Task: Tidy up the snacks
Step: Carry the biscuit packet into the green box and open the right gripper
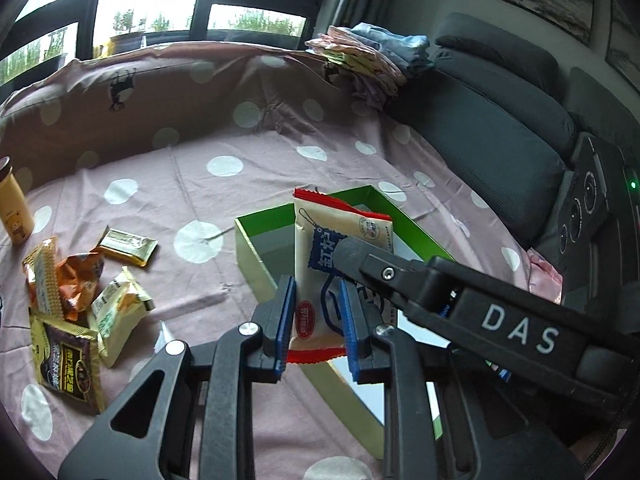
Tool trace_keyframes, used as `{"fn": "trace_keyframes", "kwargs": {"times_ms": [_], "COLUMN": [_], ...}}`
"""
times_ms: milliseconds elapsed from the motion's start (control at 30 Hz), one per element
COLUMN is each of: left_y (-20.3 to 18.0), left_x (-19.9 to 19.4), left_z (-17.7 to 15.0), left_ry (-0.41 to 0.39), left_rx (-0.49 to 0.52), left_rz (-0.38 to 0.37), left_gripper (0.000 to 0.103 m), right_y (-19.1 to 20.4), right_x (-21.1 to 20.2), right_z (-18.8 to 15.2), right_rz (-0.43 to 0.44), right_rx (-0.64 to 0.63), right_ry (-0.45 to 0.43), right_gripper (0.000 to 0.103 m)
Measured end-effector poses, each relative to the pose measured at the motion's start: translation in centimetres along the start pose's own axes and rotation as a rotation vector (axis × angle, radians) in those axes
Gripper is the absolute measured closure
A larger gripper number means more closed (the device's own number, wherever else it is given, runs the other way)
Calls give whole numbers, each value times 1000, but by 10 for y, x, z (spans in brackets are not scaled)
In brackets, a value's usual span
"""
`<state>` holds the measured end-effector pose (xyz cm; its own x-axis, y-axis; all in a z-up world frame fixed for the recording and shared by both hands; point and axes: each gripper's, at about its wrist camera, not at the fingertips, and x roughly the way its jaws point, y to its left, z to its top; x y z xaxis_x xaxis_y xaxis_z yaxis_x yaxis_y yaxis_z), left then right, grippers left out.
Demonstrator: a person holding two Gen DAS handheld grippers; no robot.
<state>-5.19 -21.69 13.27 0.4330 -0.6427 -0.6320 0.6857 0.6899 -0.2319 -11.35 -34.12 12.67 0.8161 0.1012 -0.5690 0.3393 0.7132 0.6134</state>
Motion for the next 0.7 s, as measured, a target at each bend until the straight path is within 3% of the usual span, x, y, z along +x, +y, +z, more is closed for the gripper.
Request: {"fn": "trace_keyframes", "kwargs": {"times_ms": [333,600,700], "left_y": [-33,-27,-23], "left_x": [48,64,57], "left_z": [0,-7,-6], "left_ry": [107,162,145], "left_rx": [62,-11,-23], "left_rz": [-49,-77,-68], "left_gripper": [83,80,76], "right_y": [-57,-72,-71], "right_x": [0,11,11], "right_z": [12,13,11], "right_rz": [-115,-186,-222], "right_rx": [146,189,192], "right_ry": [-10,36,29], "right_gripper": [53,53,45]}}
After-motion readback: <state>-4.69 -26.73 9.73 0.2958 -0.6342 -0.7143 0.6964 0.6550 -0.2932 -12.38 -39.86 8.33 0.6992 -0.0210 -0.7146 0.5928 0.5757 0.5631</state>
